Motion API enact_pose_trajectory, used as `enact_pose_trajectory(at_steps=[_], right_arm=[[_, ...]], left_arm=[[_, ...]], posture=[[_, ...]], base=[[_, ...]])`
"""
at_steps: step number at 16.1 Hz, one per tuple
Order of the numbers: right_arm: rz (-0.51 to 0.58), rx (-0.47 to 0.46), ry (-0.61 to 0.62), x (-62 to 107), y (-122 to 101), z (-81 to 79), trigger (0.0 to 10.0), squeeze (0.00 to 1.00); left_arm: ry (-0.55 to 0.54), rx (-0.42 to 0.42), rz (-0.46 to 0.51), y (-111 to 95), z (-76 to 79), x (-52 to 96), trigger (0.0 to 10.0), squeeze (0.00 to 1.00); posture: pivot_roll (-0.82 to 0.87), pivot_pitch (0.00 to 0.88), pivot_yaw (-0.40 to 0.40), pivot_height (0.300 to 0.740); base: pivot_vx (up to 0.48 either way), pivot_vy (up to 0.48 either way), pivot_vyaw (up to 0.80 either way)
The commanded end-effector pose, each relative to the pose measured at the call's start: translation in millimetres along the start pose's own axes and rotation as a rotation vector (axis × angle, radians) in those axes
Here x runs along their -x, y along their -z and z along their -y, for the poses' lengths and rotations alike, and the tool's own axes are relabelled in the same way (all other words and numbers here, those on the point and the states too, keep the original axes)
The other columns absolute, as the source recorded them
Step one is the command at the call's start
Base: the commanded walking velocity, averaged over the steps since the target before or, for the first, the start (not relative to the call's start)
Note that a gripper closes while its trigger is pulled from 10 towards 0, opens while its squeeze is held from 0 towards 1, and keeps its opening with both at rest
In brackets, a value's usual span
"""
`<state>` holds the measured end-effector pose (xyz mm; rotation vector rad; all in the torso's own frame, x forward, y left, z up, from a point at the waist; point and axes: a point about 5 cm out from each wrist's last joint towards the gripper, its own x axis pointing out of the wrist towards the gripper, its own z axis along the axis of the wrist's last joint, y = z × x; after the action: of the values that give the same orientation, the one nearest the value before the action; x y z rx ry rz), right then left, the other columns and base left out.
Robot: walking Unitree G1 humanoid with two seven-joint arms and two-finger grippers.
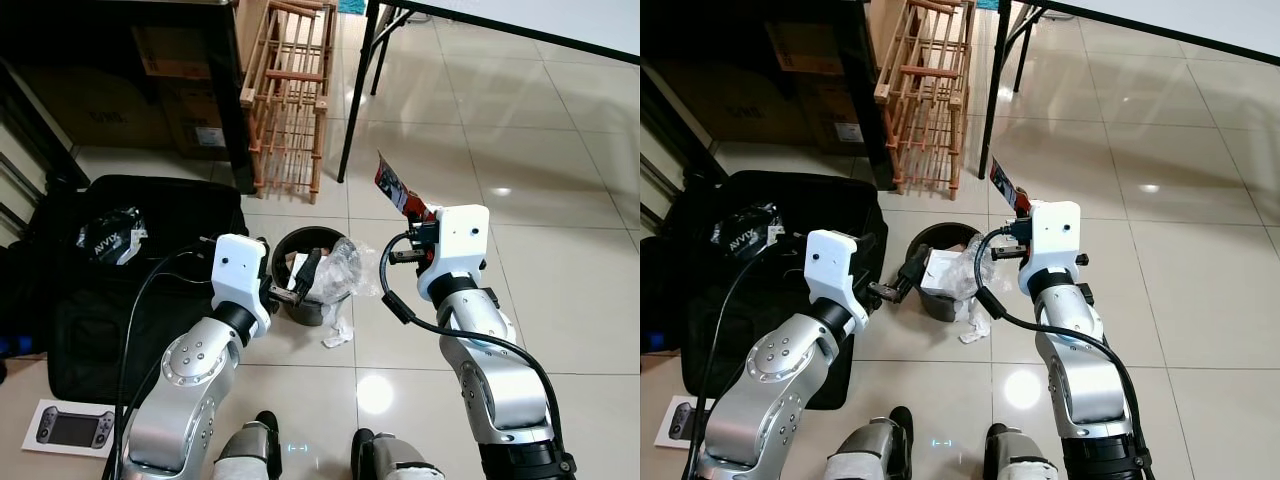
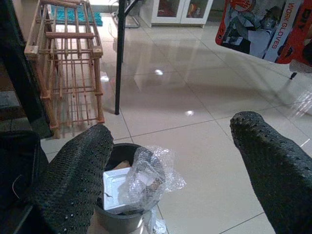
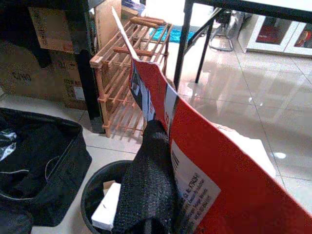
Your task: Picking trash to rubbish bin
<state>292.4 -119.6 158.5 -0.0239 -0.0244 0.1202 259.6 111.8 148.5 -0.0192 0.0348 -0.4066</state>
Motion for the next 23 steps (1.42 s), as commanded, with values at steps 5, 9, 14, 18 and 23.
enact_pose_trajectory(at_steps=[5, 9, 14, 18, 23], right_arm=[[-0.014, -0.008, 0.012, 2.6, 3.3, 1.3, 10.0, 0.00], [-0.012, -0.006, 0.013, 2.0, 3.1, 2.4, 10.0, 0.00], [-0.007, 0.009, 0.001, -0.6, 1.5, 3.4, 10.0, 0.00], [0.003, 0.017, 0.000, -2.9, -1.2, 3.8, 10.0, 0.00], [-0.002, 0.018, -0.002, -3.0, -0.3, 4.2, 10.0, 0.00]], left_arm=[[0.017, 0.003, -0.008, 1.5, 1.4, 0.5, 10.0, 0.00], [0.018, 0.001, -0.009, 2.2, 1.6, -1.2, 10.0, 0.00], [0.009, -0.001, -0.011, 3.6, 0.5, -2.7, 10.0, 0.00], [0.005, -0.002, -0.010, 3.7, 0.3, -3.2, 10.0, 0.00], [0.001, 0.001, -0.023, 6.5, 0.9, -4.3, 10.0, 0.00]], posture=[[0.07, 0.255, -0.044, 0.740], [0.07, 0.254, -0.048, 0.740], [0.07, 0.246, -0.059, 0.740], [0.07, 0.244, -0.060, 0.740], [0.07, 0.239, -0.064, 0.740]], base=[[0.104, 0.000, 0.00], [0.386, 0.000, 0.00], [0.439, 0.000, 0.00], [0.454, 0.000, 0.00], [0.122, 0.000, 0.00]])
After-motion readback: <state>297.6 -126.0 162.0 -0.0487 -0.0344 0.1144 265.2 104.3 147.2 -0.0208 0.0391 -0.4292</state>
